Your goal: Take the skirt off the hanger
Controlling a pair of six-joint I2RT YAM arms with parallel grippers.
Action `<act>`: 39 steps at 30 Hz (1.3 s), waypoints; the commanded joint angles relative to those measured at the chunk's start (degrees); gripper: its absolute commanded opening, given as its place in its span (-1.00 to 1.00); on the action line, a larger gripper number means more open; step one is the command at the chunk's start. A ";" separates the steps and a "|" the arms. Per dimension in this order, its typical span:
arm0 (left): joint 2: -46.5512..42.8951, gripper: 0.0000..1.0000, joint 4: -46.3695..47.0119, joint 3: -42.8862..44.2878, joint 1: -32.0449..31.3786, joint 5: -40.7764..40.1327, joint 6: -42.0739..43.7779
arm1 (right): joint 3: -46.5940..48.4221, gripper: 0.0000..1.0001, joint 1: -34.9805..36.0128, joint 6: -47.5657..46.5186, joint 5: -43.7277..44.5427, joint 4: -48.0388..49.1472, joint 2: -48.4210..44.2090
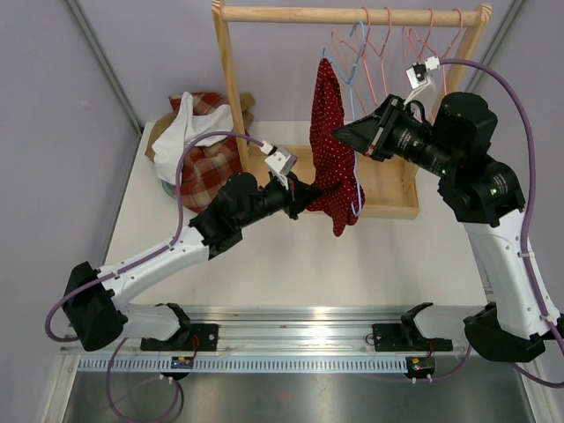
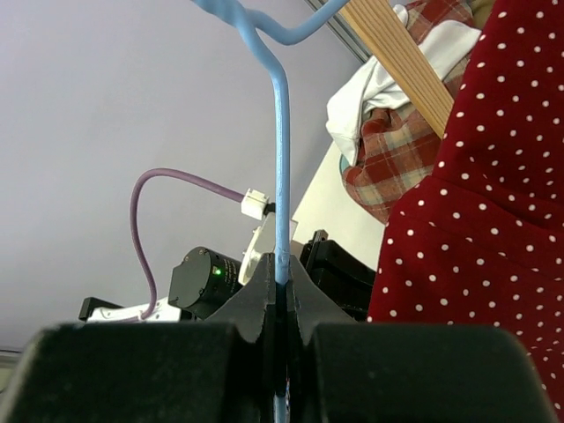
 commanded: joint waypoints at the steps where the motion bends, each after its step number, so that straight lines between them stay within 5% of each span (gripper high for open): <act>1: -0.61 -1.00 5.48 2.30 -0.49 -0.08 0.16 | -0.25 -1.00 0.34 0.68 -0.90 6.13 -2.00; 7: -3.77 -1.00 1.97 -4.37 -0.58 -6.31 0.17 | 0.97 -1.00 0.34 -0.64 0.85 4.98 -1.12; 10: -5.53 -1.00 4.41 -14.29 -0.66 -9.39 -4.13 | 4.66 -1.00 0.34 -2.04 2.78 2.88 0.46; 18: -3.69 -1.00 14.17 -34.86 -11.82 -17.83 -13.45 | 11.52 -1.00 0.34 -3.98 6.83 0.94 4.85; 32: 2.99 -1.00 13.13 -29.78 -19.65 -24.25 -8.98 | 32.07 -1.00 0.25 -6.09 11.31 -0.11 24.97; 39: 2.46 -1.00 13.92 -30.58 -19.73 -24.69 -9.33 | 30.78 -1.00 -0.01 -4.60 13.51 3.56 32.80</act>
